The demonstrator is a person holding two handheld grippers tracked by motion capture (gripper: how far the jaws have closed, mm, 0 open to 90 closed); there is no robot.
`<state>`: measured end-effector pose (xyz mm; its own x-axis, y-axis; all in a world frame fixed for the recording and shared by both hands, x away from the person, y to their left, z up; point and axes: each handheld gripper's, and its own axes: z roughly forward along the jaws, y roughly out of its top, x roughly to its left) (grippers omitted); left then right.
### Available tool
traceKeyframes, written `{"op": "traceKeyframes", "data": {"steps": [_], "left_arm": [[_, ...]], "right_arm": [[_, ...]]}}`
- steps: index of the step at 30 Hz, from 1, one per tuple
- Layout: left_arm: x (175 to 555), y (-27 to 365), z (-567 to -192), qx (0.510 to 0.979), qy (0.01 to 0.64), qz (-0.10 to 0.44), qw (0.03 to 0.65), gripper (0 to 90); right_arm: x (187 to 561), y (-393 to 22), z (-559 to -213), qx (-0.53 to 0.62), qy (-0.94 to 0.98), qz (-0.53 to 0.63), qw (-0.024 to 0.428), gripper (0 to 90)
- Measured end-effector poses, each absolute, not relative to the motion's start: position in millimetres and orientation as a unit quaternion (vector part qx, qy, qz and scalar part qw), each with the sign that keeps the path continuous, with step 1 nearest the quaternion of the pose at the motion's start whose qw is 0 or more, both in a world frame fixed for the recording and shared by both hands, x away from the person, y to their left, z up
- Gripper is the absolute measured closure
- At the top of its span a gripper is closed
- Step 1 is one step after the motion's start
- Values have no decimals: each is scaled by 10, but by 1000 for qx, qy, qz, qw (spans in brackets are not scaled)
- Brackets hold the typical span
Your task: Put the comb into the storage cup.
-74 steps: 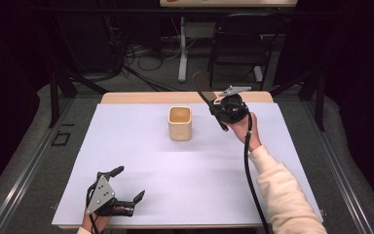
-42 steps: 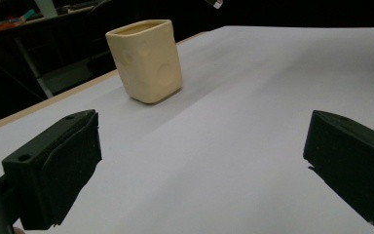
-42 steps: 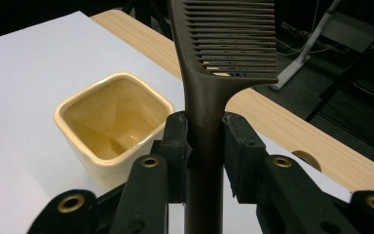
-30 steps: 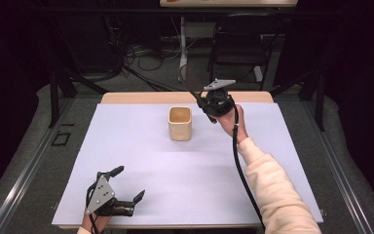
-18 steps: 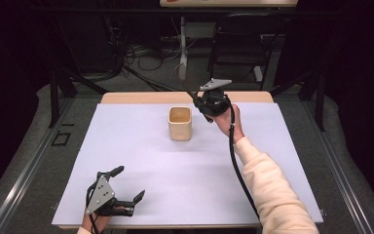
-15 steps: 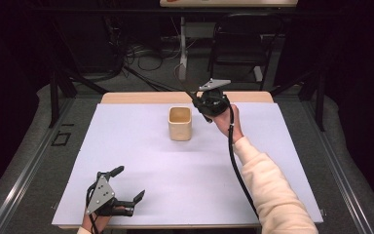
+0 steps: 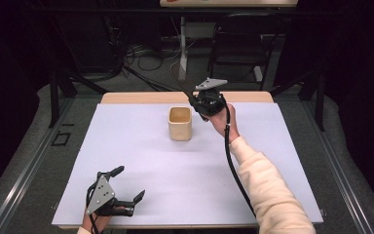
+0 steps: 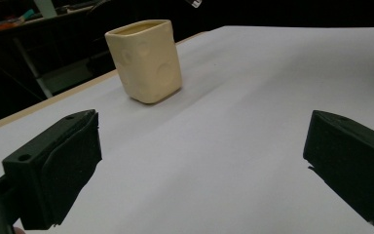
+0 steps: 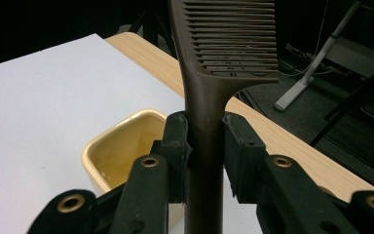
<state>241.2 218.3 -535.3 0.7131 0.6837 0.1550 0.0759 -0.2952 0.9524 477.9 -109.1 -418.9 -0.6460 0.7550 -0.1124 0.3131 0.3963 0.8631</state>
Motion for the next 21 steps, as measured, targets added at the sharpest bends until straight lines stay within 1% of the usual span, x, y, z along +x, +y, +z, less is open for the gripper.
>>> {"op": "traceKeyframes", "data": {"steps": [21], "left_arm": [[2410,2181,-5349,754,252,284,536,4]], "right_arm": [[4749,-938,-4134,328,791,447,259,727]]}}
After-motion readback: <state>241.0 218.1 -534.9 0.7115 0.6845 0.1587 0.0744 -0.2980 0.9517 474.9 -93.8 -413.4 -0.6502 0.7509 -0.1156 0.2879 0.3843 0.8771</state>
